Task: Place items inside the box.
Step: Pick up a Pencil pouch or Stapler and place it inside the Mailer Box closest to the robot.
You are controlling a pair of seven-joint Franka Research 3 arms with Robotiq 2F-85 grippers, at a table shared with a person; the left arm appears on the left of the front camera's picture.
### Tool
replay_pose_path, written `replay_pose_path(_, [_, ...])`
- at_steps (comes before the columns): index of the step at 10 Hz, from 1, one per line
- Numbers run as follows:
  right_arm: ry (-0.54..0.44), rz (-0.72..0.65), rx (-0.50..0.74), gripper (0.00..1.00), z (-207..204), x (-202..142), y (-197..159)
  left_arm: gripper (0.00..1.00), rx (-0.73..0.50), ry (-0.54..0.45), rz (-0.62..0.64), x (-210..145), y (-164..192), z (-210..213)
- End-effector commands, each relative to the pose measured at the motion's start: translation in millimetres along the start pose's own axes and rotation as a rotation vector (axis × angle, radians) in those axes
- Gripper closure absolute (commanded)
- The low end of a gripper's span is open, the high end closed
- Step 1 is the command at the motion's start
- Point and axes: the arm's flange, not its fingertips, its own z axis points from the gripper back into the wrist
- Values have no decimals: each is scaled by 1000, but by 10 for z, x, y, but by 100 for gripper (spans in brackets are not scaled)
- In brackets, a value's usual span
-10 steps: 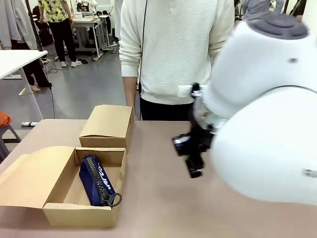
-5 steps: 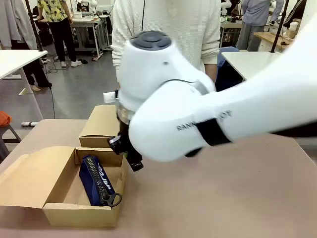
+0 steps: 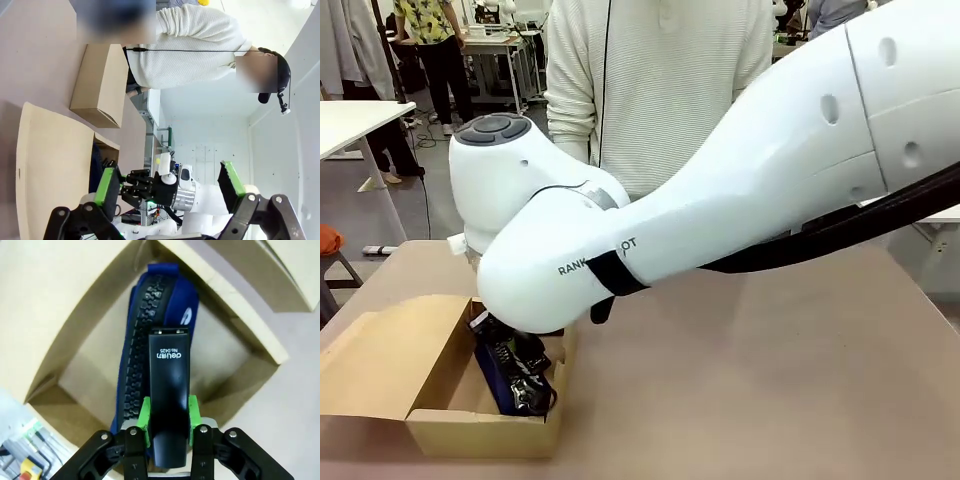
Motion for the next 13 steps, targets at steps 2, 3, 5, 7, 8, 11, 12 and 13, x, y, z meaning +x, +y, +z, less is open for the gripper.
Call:
replay_pose_path(2, [7,-30,-19,68,97,65,-89,0,-17,0,-17,-14,-3,10])
replay_pose_path(3, [12,-35,-14,68,73,56,-105,0,-17,0,-17,-14,-3,10])
replay_pose_path(5, [24,-30,-8,68,36,44,-119,0,-17,0,-17,-14,-3,10])
replay_pose_path(7, [22,-40,3,44,42,41,-146,0,-17,0,-17,-14,-3,10])
replay_pose_path(8, [17,-39,1,10,45,32,-155,0,-17,0,-17,-14,-3,10])
replay_pose_path(11, [25,-34,-4,0,41,12,-175,0,-17,0,-17,-14,-3,10])
replay_pose_path(12, [27,-33,-7,0,45,8,-184,0,-17,0,-17,-14,-3,10])
replay_pose_path(13, [23,-38,-10,0,60,-10,-207,0,-17,0,-17,-14,-3,10])
